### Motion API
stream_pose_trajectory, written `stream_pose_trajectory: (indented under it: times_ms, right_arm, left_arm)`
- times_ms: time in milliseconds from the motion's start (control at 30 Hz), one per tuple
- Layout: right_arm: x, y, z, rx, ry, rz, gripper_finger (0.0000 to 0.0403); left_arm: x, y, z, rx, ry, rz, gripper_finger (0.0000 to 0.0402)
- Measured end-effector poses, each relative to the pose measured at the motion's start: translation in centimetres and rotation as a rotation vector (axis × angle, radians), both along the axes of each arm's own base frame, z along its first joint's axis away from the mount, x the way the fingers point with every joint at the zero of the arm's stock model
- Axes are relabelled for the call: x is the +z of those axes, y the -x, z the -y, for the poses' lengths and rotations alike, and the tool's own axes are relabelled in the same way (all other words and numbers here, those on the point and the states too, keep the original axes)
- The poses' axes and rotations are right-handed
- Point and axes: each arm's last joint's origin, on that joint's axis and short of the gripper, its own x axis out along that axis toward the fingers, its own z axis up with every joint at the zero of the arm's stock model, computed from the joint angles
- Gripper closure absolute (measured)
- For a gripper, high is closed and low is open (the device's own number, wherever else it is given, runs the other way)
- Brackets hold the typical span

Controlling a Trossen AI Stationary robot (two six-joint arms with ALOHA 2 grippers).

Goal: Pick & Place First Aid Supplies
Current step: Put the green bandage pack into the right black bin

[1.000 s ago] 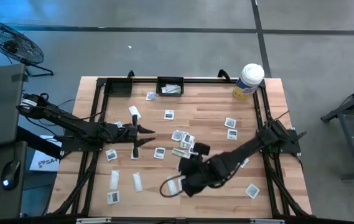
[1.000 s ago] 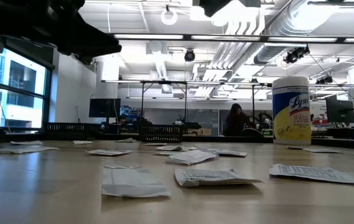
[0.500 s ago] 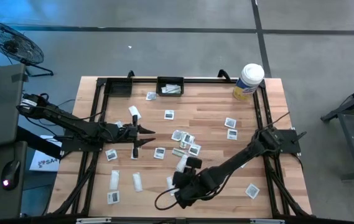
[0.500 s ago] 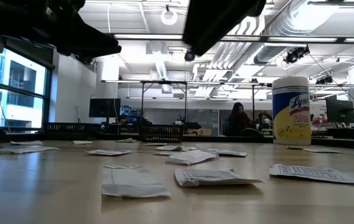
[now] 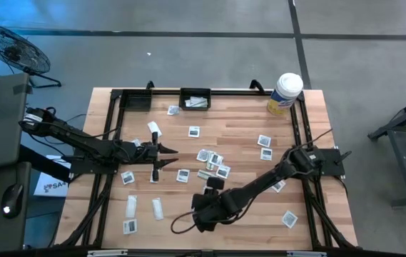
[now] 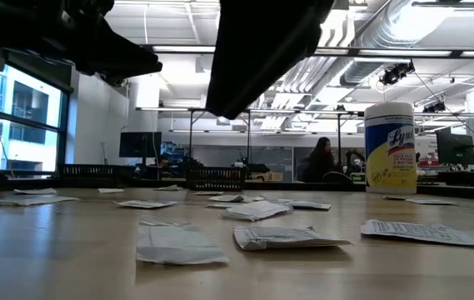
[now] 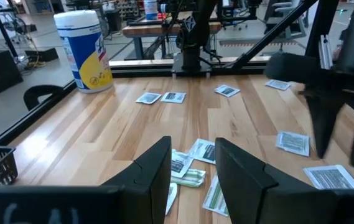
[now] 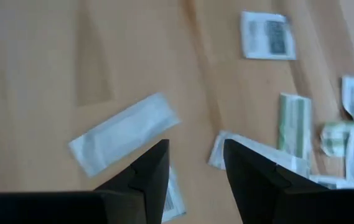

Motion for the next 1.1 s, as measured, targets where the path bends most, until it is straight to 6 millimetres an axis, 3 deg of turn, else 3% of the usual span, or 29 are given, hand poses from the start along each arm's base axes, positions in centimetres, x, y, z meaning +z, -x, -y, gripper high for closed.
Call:
stream_pose_trajectory:
  times_ms: [200, 500, 833, 1100]
  right_arm:
    - [-1.1, -0.6, 0.9, -0.04, -0.01, -0.034, 0.0257]
    - [-5.3, -1.5, 1.6, -0.112, -0.013, -0.121, 0.0258]
    - [-6.1, -2.3, 3.7, -0.185, -0.076, -0.18, 0.0259]
    - [-6.5, -2.5, 4.0, -0.187, -0.071, -0.192, 0.0278]
  left_arm:
    - [0.0, 0.0, 0.0, 0.006, -0.001, -0.001, 0.028]
    - [-0.3, 0.0, 0.0, 0.006, -0.008, -0.029, 0.028]
    - [-0.3, 0.0, 0.0, -0.009, -0.007, -0.031, 0.028]
    - [-0.4, 0.0, 0.2, -0.072, 0.0, -0.039, 0.028]
